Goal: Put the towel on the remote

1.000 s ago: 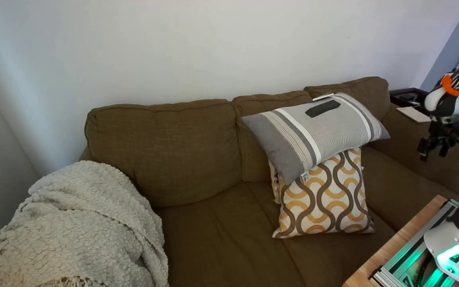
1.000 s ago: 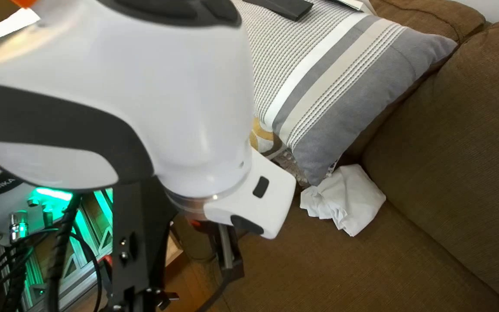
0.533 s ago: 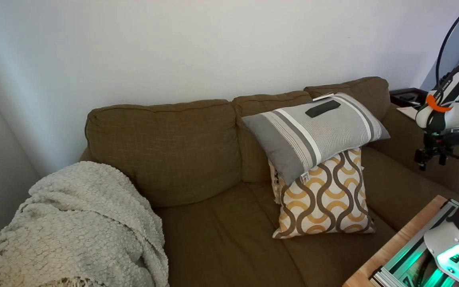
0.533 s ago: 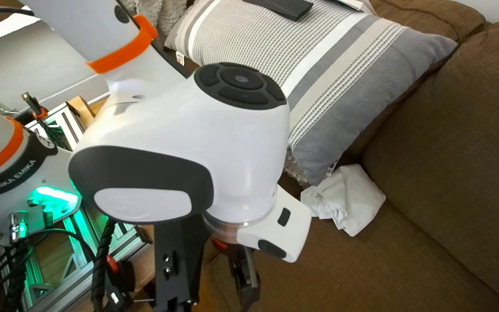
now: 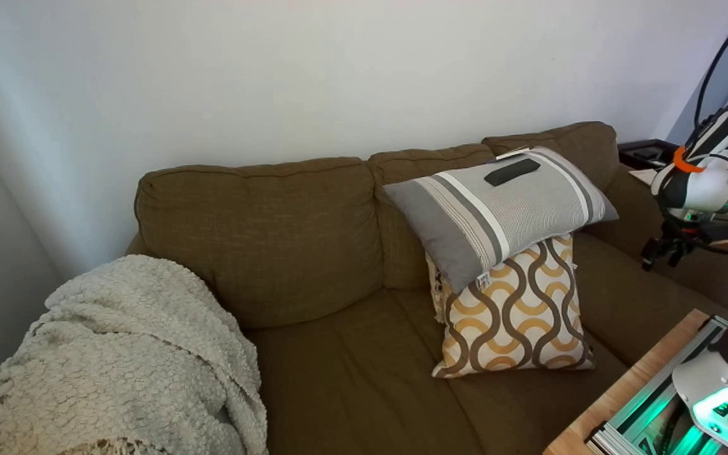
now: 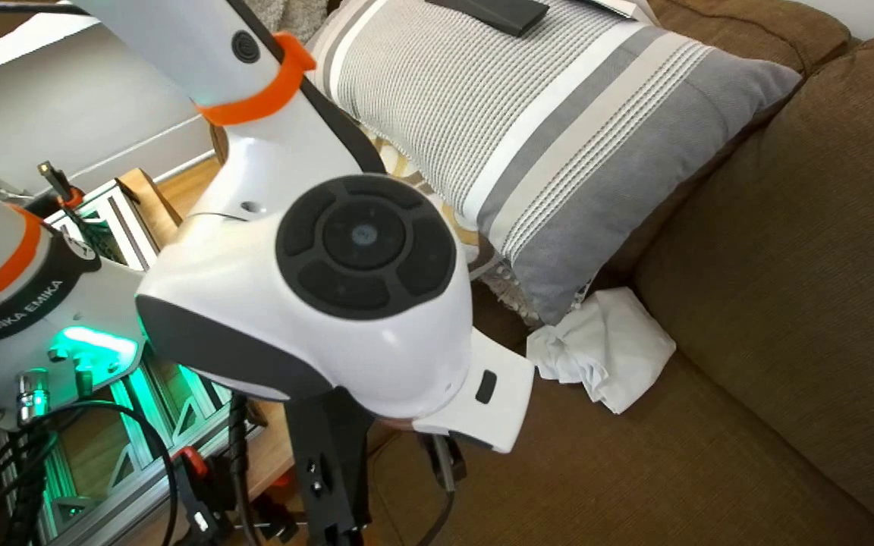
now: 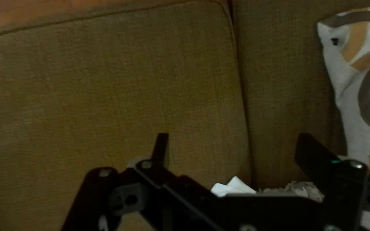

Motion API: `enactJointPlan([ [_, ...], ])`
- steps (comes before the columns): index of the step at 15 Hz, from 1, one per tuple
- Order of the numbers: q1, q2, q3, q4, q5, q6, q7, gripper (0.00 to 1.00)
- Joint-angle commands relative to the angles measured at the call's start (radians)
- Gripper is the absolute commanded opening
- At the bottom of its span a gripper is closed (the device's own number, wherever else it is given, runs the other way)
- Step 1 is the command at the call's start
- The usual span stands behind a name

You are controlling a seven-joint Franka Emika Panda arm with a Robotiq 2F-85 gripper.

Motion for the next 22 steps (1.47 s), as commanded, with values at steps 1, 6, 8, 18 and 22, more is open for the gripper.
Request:
enactJointPlan([
  [1, -0.262, 0.113, 0.251, 0.129, 0.234, -0.053, -0.270, 1.00],
  [6, -0.344, 0.147, 0.294, 0.193, 0.302, -0.130, -0.377, 1.00],
  [8, -0.338, 0.149, 0.286, 0.193, 0.300, -0.128, -0.376, 1.00],
  [18, -0.566, 0.443, 0.470, 0.457, 0.404, -0.070, -0.609, 1.00],
  [22, -0.560, 0.588, 0.451, 0.639, 0.330, -0.147, -0.636, 1.00],
])
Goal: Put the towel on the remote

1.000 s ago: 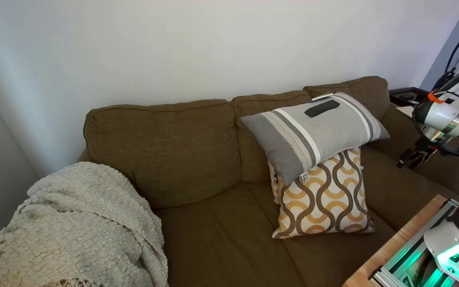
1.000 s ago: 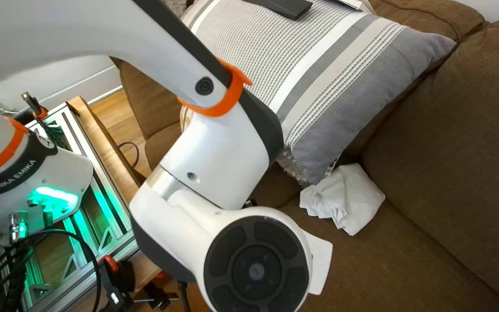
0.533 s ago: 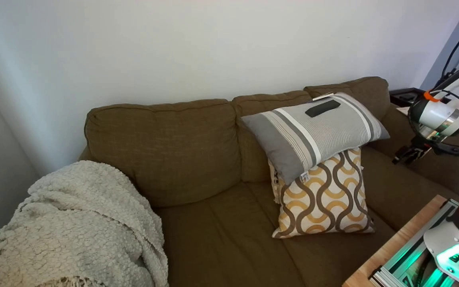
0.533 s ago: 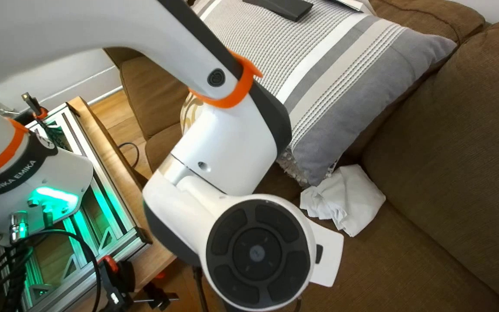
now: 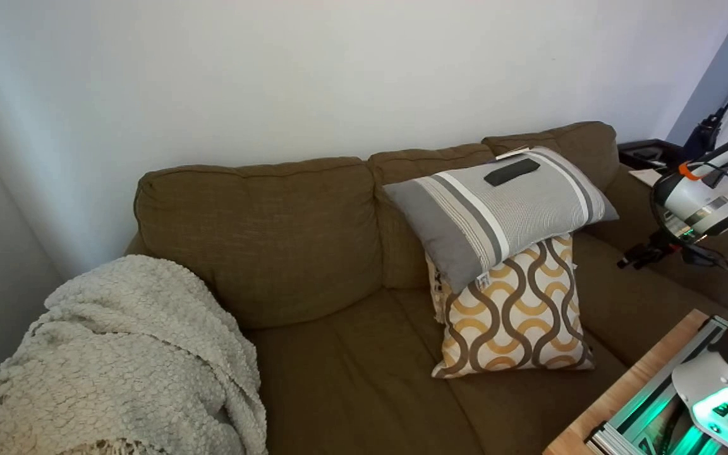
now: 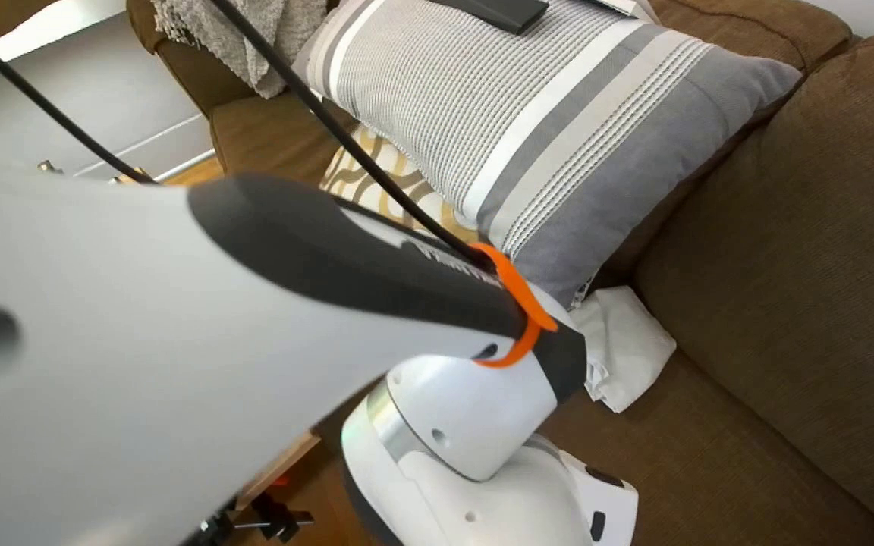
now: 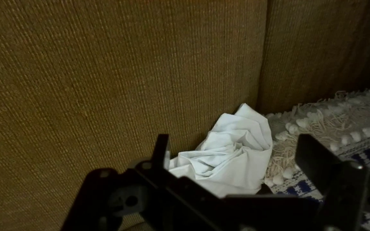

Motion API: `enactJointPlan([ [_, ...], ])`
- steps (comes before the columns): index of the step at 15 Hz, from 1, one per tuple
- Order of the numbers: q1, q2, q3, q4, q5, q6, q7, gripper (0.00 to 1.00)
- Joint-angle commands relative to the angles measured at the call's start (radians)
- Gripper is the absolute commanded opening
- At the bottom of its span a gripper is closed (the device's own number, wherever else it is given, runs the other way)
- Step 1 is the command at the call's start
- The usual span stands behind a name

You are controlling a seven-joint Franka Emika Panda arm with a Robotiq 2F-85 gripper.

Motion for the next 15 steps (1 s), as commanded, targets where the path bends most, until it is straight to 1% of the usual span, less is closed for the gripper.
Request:
enactJointPlan([
  [1, -0.003, 0.160, 0.002, 0.208, -0.068, -0.111, -0.030, 1.00],
  [2, 0.022, 0.186, -0.012, 0.258, -0.081, -0.148, -0.011, 1.00],
  [3, 0.033, 0.200, -0.016, 0.291, -0.088, -0.181, -0.002, 1.00],
  [4, 0.014, 0.137, -0.004, 0.191, -0.062, -0.121, -0.010, 1.00],
  [6, 0.030, 0.175, -0.008, 0.253, -0.067, -0.154, -0.012, 1.00],
  [9, 0.035, 0.188, -0.009, 0.271, -0.070, -0.155, -0.012, 1.00],
  [10, 0.027, 0.215, 0.006, 0.297, -0.060, -0.135, -0.026, 1.00],
  [11, -0.002, 0.249, 0.043, 0.335, -0.039, -0.149, -0.049, 1.00],
  [14, 0.001, 0.332, 0.073, 0.450, -0.024, -0.178, -0.058, 1.00],
  [15, 0.005, 0.367, 0.088, 0.491, -0.022, -0.167, -0.073, 1.00],
])
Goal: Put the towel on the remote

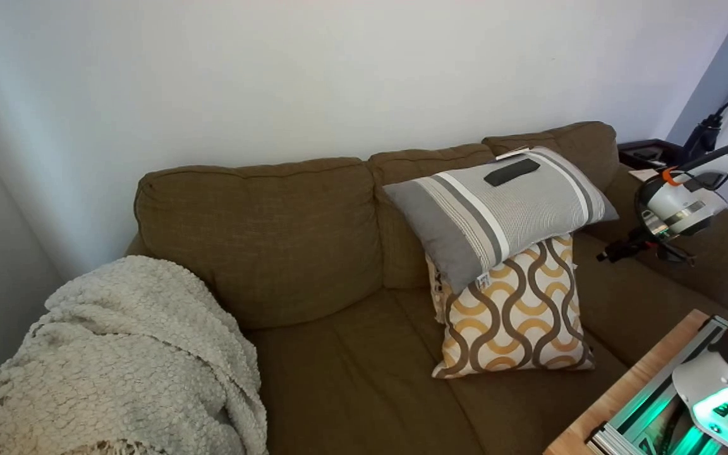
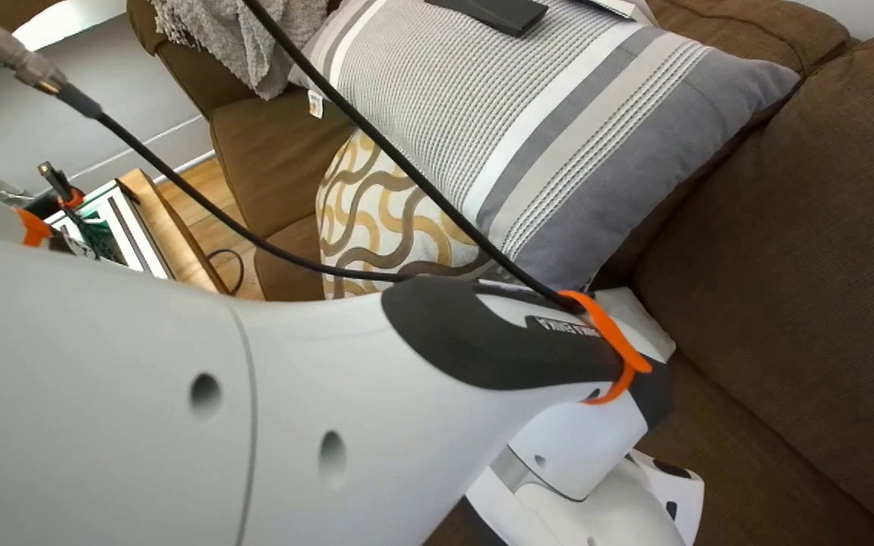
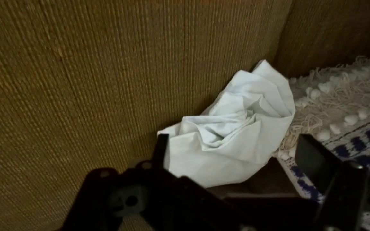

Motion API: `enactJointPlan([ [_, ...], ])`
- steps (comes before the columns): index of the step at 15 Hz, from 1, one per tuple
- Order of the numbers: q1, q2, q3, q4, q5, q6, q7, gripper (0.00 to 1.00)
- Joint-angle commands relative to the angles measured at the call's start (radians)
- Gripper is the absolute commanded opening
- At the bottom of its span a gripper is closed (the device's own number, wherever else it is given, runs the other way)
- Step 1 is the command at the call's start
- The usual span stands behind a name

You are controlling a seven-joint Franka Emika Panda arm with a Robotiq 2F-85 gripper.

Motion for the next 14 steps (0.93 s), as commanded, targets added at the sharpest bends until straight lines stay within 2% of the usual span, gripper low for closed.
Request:
enactJointPlan([
  [1, -0.019, 0.154, 0.061, 0.182, 0.021, -0.019, -0.063, 1.00],
  [6, 0.033, 0.323, 0.094, 0.389, 0.006, -0.043, -0.077, 1.00],
  [12, 0.142, 0.458, 0.033, 0.586, 0.010, -0.110, 0.028, 1.00],
  [14, 0.154, 0.411, 0.008, 0.522, 0.048, -0.085, 0.048, 1.00],
])
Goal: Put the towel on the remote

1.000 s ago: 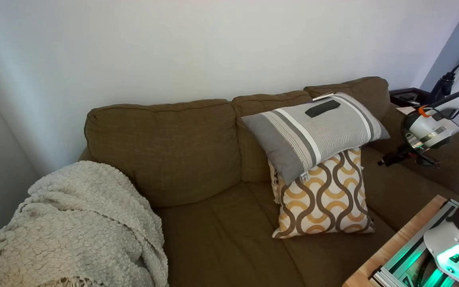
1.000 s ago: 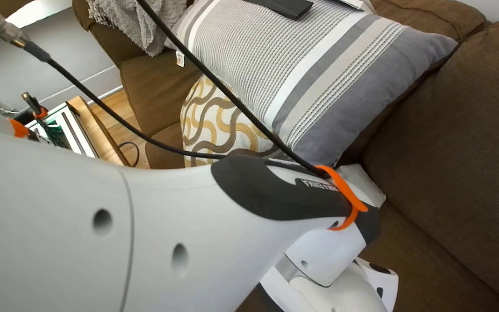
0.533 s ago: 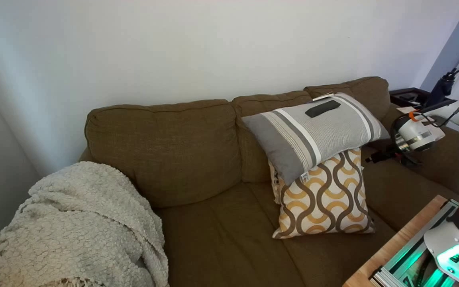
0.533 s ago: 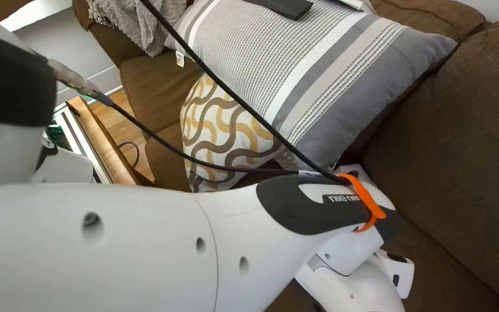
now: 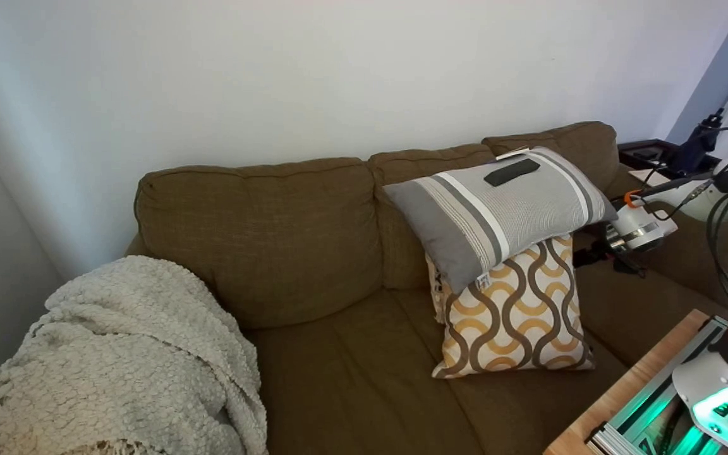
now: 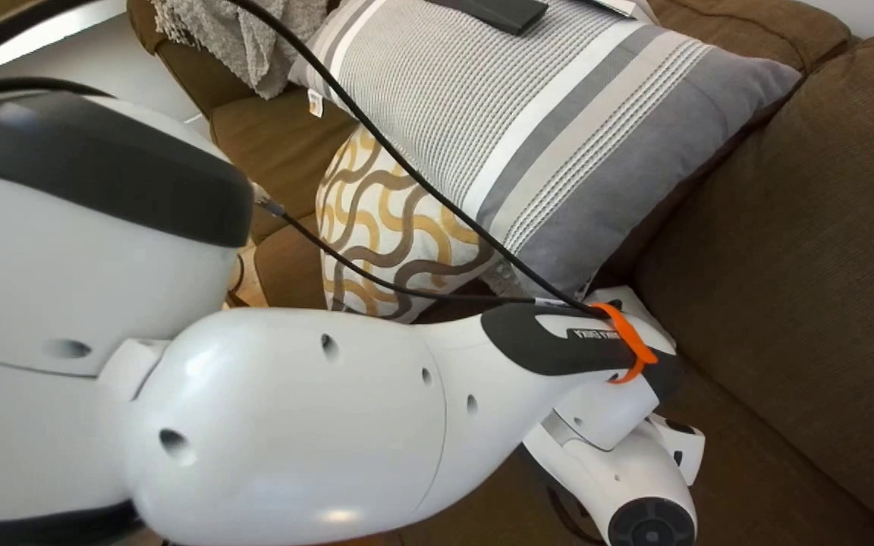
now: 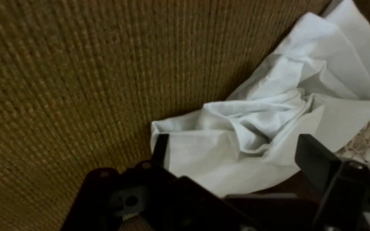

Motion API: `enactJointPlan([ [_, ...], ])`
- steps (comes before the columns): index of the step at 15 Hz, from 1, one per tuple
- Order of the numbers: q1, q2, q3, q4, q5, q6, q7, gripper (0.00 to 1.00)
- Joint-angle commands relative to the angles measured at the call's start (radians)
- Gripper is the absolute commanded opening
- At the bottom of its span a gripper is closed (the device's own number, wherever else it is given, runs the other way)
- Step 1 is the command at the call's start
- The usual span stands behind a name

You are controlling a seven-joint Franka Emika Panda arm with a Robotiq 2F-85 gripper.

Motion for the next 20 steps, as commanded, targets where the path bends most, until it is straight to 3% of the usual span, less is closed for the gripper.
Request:
enactJointPlan([
  [1, 0.045, 0.002, -0.052, 0.029, 0.038, -0.029, 0.062, 0.93],
  [2, 0.050, 0.000, -0.057, 0.030, 0.040, -0.039, 0.072, 0.73],
  [4, 0.054, -0.001, -0.058, 0.025, 0.042, -0.066, 0.080, 0.69],
  [13, 0.059, -0.006, -0.059, 0.028, 0.059, -0.121, 0.061, 0.01],
  [17, 0.052, -0.007, -0.049, 0.027, 0.060, -0.118, 0.032, 0.02],
  [20, -0.018, -0.109, -0.005, -0.140, 0.036, -0.033, -0.080, 0.02],
])
